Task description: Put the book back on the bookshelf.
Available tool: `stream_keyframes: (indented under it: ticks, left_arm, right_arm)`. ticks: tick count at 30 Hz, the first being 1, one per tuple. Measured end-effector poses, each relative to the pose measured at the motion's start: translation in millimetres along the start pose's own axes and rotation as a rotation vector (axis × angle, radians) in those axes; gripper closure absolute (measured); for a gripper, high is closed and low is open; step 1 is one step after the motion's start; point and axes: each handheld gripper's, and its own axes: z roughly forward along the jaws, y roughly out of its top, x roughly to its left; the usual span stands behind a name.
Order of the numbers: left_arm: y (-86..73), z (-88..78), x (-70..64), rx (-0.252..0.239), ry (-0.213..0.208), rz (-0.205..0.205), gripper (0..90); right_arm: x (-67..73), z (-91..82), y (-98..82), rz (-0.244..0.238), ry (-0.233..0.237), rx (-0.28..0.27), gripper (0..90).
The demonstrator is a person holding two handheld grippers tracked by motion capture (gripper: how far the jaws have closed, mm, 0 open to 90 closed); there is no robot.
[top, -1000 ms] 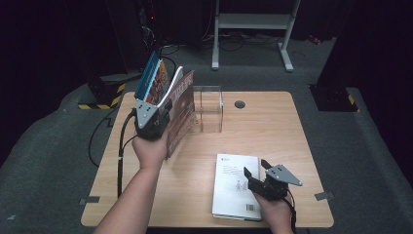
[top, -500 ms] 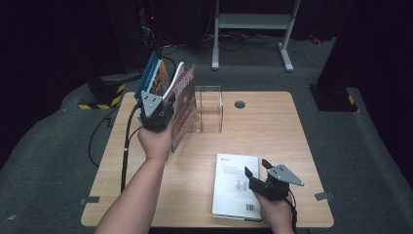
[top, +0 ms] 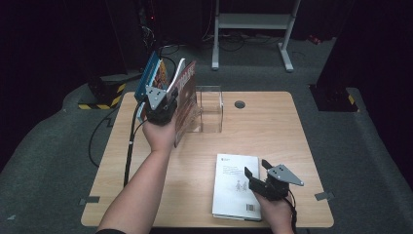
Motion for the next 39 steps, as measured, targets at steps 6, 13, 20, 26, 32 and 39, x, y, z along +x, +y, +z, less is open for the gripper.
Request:
stream_keyframes:
  ticks: [6,13,20,26,32,39]
  left_arm:
    - [2.5,9.8,-0.6,-0.002,0.011,-0.006,83.8]
    - [1.4,22.1,0.0,0.011,0.034,-0.003,83.8]
    - [-2.6,31.2,0.4,0.023,0.046,-0.017,83.8]
    - [-3.8,38.1,1.1,0.021,0.058,-0.029,83.8]
    - [-4.9,43.0,0.7,0.015,0.063,-0.041,83.8]
    - [-6.7,48.4,-5.2,0.011,0.064,-0.029,83.8]
  right_arm:
    - [-0.3,-0.8,0.3,0.005,0.005,-0.003,28.8]
    - [-1.3,-0.7,0.4,0.005,0.006,-0.007,28.8]
    - [-1.4,-0.2,0.1,0.004,0.009,-0.004,28.8]
    - [-0.3,-1.1,0.3,0.005,0.012,-0.005,28.8]
    - [0.3,-0.6,0.3,0.001,0.016,-0.006,28.8]
    - [0.5,-0.3,0.2,0.001,0.017,-0.004,28.8]
